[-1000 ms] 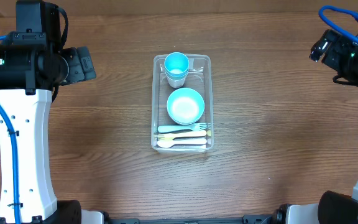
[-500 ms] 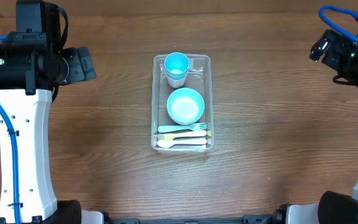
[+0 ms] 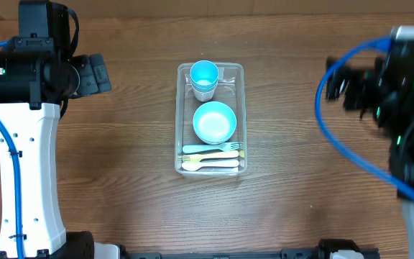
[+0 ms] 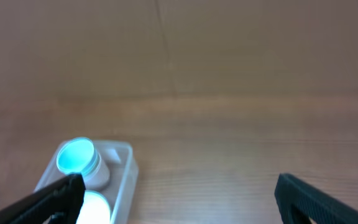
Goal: Pack container
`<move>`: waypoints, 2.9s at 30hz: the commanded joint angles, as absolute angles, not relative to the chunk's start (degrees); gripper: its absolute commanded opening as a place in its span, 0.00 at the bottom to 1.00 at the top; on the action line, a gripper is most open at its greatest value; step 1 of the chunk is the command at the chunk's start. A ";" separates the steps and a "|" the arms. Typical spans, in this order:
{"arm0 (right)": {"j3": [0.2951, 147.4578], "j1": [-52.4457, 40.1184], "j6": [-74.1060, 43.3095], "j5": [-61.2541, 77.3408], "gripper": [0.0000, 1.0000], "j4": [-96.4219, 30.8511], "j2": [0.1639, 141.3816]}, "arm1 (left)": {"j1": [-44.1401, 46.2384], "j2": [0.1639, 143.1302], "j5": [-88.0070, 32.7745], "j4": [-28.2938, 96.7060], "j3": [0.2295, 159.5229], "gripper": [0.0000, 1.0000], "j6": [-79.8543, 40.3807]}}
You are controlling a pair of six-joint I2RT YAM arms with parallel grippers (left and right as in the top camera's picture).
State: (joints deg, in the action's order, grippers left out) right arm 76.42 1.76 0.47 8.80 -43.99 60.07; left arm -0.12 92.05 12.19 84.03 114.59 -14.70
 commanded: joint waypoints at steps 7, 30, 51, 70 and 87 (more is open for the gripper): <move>33.06 1.50 1.74 9.13 1.00 -25.78 29.78 | -0.36 92.58 11.97 83.77 114.41 1.00 -15.46; 8.10 1.52 1.74 9.17 1.00 -21.65 3.38 | -0.36 92.58 11.97 83.74 114.41 1.00 -15.46; 4.82 1.56 1.76 10.17 1.00 -15.27 0.16 | -0.36 92.58 11.97 83.74 114.41 1.00 -15.46; 4.82 1.56 1.74 10.17 1.00 -15.27 0.16 | -0.36 91.37 20.36 84.73 114.37 1.00 -4.03; 4.82 1.56 1.76 10.17 1.00 -15.27 0.16 | -0.45 45.78 4.16 33.93 52.82 1.00 6.39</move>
